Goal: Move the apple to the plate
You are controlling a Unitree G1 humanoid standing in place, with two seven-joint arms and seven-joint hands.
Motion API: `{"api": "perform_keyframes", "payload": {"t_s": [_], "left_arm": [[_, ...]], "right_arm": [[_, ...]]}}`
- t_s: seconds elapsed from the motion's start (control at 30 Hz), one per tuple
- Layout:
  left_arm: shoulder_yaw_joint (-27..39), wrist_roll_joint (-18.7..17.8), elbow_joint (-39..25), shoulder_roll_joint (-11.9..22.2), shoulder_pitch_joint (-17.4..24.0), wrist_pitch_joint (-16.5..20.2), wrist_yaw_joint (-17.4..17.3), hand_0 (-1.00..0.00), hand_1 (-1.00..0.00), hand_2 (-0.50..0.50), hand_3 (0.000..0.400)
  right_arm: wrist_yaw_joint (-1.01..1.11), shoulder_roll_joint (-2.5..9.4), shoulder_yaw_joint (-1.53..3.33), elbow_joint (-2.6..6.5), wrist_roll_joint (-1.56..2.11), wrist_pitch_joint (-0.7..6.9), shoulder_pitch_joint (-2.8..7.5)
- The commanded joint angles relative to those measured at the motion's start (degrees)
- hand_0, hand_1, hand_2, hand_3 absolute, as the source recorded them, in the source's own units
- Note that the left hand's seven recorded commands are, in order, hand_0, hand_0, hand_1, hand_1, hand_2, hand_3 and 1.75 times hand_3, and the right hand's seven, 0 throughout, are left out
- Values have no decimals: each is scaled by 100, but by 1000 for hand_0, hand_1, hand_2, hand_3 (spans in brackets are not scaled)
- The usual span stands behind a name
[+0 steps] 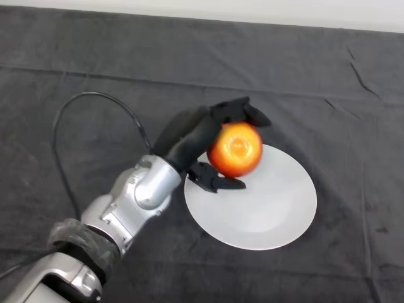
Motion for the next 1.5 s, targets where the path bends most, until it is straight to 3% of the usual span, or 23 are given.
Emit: {"api": "perform_keyframes", "payload": {"t_s": [0.03, 0.13, 0.47, 0.67, 0.7, 0.77, 0.8, 0.83, 0.9, 0.93, 0.97, 1.5], "left_arm": [[-155, 20, 244, -107, -193, 5, 115, -1000, -1000, 0, 400], [-366, -33, 390, -152, -236, -23, 165, -1000, -1000, 0, 400], [-938, -273, 803, -195, -374, -149, 180, -1000, -1000, 0, 400], [-1171, -385, 969, -204, -451, -176, 169, -1000, -1000, 0, 400], [-1204, -404, 987, -206, -465, -172, 166, -1000, -969, -16, 400], [-1256, -445, 1010, -206, -496, -164, 152, -1000, -451, -275, 400], [-1280, -466, 1021, -204, -511, -161, 146, -925, -110, -408, 370], [-1300, -483, 1027, -202, -522, -160, 141, -710, 0, -355, 284], [-1342, -520, 1039, -197, -541, -160, 139, -329, 0, -165, 132], [-1359, -534, 1042, -195, -547, -161, 142, -59, 0, -29, 24], [-1378, -551, 1044, -193, -552, -163, 146, 0, 0, 0, 0], [-1219, -908, 879, 46, -660, -343, 120, 0, 0, 0, 0]], "right_arm": [[-59, 978, -34, 441, 91, 337, 646], [-86, 1011, -43, 478, 63, 304, 645], [-96, 998, -110, 536, -8, 368, 645], [-113, 995, -138, 542, -48, 392, 646], [-115, 994, -142, 542, -55, 394, 646], [-118, 994, -152, 542, -67, 396, 648], [-120, 994, -157, 542, -73, 396, 650], [-120, 994, -162, 542, -79, 396, 651], [-123, 993, -172, 543, -91, 395, 654], [-124, 993, -176, 543, -96, 395, 655], [-125, 992, -181, 542, -103, 395, 656], [-146, 989, -245, 540, -188, 388, 671]]}}
